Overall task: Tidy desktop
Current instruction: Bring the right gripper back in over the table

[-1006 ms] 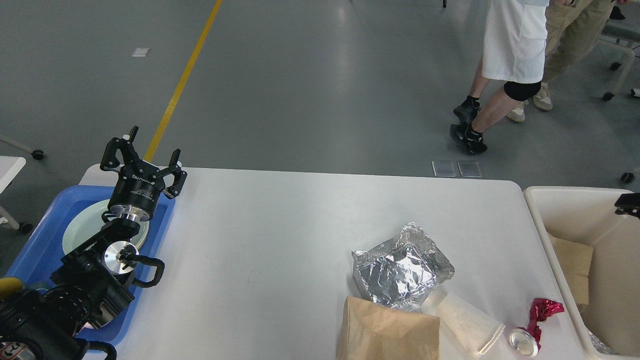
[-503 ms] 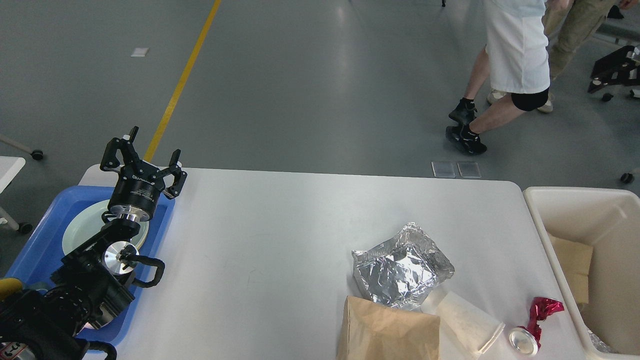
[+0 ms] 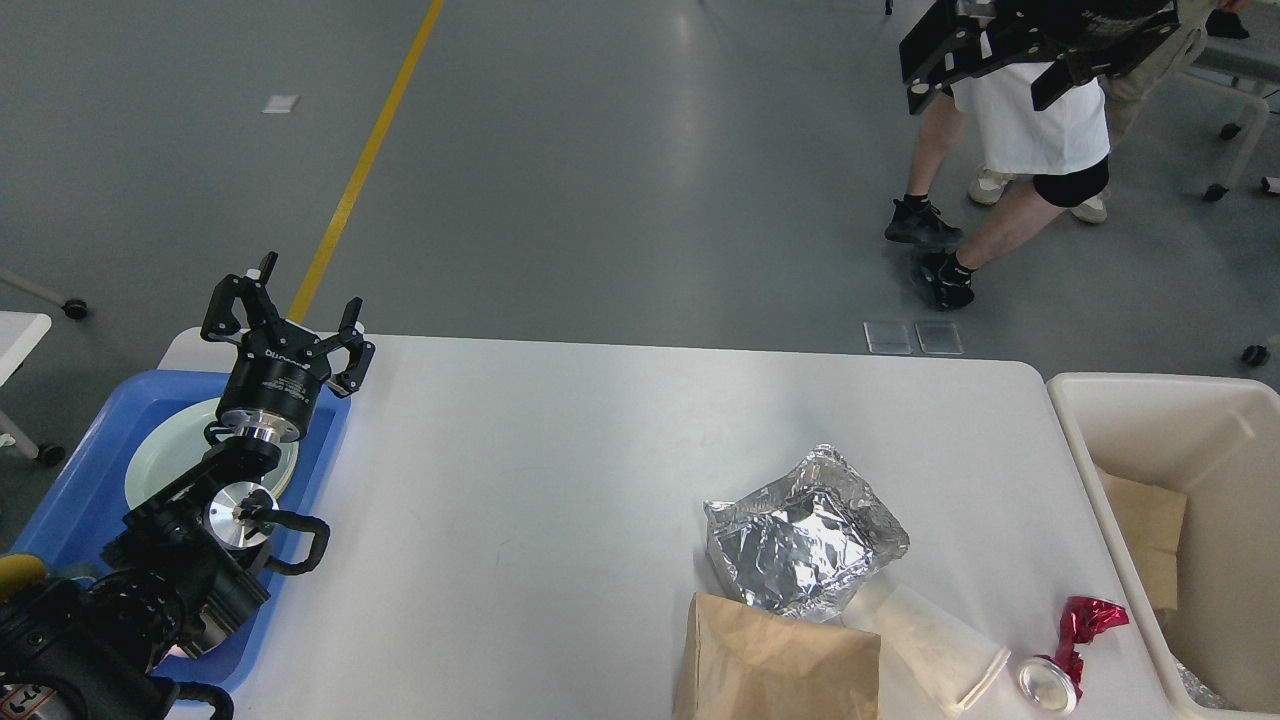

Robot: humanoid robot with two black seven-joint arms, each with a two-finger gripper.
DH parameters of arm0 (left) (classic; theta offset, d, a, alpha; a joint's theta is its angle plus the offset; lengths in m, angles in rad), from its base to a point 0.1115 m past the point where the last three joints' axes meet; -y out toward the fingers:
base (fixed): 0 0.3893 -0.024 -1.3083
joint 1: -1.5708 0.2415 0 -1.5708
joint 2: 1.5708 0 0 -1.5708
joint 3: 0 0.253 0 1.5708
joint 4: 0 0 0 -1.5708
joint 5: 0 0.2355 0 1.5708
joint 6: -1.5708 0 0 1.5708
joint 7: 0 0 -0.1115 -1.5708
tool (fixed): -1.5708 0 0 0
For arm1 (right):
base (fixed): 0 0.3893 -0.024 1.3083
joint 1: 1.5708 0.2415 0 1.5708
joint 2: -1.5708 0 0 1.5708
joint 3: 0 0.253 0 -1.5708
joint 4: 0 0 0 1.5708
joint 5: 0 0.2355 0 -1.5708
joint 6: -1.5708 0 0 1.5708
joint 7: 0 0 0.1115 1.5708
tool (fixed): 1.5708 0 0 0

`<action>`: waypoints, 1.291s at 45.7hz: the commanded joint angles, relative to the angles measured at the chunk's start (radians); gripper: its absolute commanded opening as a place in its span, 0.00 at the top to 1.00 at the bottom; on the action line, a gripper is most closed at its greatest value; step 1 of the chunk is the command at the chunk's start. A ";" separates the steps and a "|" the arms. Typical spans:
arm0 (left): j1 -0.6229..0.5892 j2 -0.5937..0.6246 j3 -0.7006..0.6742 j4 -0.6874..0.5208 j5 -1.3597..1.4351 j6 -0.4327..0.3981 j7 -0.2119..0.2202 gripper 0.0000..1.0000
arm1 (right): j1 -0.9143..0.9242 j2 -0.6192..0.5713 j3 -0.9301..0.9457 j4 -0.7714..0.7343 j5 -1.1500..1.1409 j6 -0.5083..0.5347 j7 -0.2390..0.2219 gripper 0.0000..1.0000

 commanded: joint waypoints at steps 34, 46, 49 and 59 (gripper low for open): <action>0.000 0.001 0.000 0.000 0.000 0.000 0.000 0.04 | -0.451 0.214 0.062 0.183 0.065 -0.219 0.001 0.06; 0.000 -0.001 0.000 0.000 0.000 0.000 0.000 0.04 | -0.615 0.115 0.014 0.174 0.064 -0.321 0.002 0.05; 0.000 0.001 0.000 0.000 0.000 0.000 0.000 0.04 | -0.645 0.084 -0.013 0.170 0.065 -0.341 0.002 0.05; 0.000 0.001 0.000 0.000 0.000 0.000 0.000 0.04 | -0.737 -0.014 -0.082 0.140 0.065 -0.371 0.004 0.04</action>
